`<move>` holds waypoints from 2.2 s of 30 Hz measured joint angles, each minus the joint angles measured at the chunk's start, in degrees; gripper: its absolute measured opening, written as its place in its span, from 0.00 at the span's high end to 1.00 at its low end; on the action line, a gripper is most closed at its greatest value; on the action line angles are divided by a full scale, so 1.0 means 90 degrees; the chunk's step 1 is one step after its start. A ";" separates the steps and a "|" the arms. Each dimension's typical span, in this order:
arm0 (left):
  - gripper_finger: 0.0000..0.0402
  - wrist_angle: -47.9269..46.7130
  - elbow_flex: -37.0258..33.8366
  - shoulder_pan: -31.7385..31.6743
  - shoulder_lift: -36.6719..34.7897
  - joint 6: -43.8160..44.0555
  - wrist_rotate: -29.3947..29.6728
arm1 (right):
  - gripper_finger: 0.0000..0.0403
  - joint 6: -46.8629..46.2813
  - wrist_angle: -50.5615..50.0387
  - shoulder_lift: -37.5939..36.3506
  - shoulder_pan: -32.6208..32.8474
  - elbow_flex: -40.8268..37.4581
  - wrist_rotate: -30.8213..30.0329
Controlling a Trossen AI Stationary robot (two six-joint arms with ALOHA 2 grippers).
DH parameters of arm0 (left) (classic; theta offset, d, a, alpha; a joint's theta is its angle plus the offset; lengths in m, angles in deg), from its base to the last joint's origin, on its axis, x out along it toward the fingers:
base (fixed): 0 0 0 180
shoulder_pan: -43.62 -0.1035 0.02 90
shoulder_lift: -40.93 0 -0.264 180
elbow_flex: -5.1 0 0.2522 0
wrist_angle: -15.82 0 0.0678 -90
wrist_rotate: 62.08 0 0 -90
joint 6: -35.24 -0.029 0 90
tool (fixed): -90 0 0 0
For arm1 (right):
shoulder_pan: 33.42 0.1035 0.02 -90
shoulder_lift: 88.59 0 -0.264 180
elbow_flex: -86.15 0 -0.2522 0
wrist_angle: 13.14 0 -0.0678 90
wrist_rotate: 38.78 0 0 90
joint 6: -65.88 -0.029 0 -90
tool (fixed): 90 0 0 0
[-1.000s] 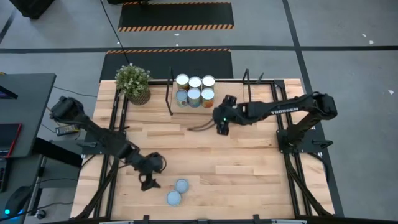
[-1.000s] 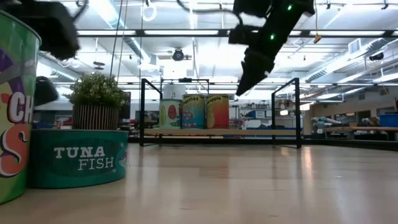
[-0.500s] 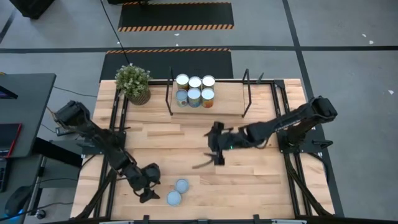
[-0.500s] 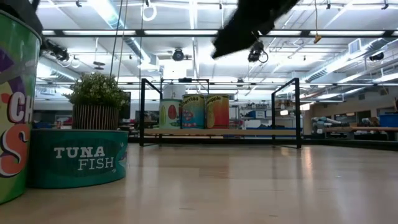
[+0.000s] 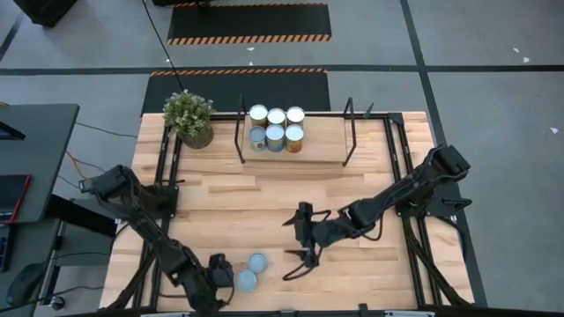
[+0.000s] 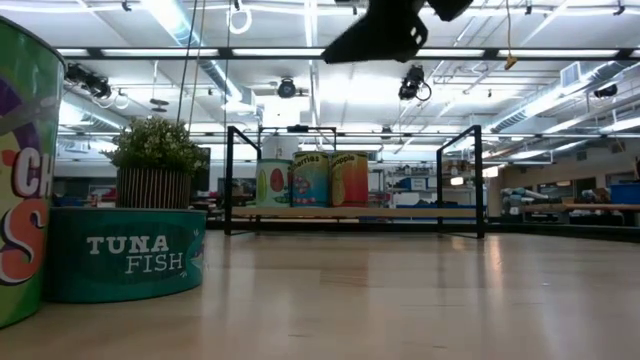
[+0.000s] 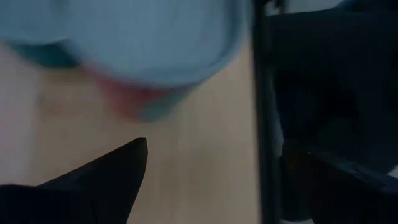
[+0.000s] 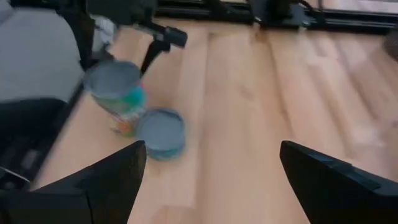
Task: Pick and place cans onto a shelf
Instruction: Put the canned chicken soup on the shelf
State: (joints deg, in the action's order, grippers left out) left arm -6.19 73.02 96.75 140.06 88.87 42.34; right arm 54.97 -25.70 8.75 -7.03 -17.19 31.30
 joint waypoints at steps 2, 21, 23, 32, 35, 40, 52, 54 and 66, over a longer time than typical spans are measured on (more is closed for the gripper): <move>0.06 0.0062 0.0216 0.0053 0.0133 -0.0046 -0.0109 | 0.06 -0.0157 -0.0070 0.0043 0.0093 -0.0001 -0.0007; 0.06 0.1203 0.0278 -0.0719 0.1256 -0.0878 0.1505 | 0.06 -0.0350 0.0137 0.0133 0.0449 0.0002 -0.0340; 0.06 0.1424 0.0269 -0.0917 0.1302 -0.1062 0.1720 | 0.06 -0.0411 0.0062 0.0133 0.0465 0.0002 -0.0354; 0.06 0.1996 0.0273 -0.1642 0.1285 -0.1757 0.2392 | 0.06 -0.0516 -0.0380 0.0133 0.0702 0.0001 -0.0736; 0.06 0.2017 0.0273 -0.1907 0.1285 -0.1775 0.2438 | 0.06 -0.0519 -0.0386 0.0118 0.0766 0.0002 -0.0765; 0.06 0.2095 0.0273 -0.2238 0.1285 -0.2066 0.2431 | 0.06 -0.0623 -0.0663 0.0011 0.0916 -0.0001 -0.1145; 0.06 0.2832 0.0271 -0.2468 0.1284 -0.3145 0.2254 | 0.06 -0.1705 -0.2061 -0.0162 0.0976 -0.0001 -0.1328; 0.06 0.2907 0.0271 -0.2442 0.1285 -0.3401 0.2256 | 0.06 -0.1813 -0.2065 -0.0096 0.0976 -0.0001 -0.1229; 0.29 0.3366 0.0271 -0.2600 0.1283 -0.3702 0.1796 | 0.06 -0.2284 -0.2905 -0.0259 0.1054 -0.0001 -0.1154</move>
State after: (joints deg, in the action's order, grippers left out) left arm 24.10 75.46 73.35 151.61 55.55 58.50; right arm 34.42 -51.84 6.42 2.46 -17.20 20.92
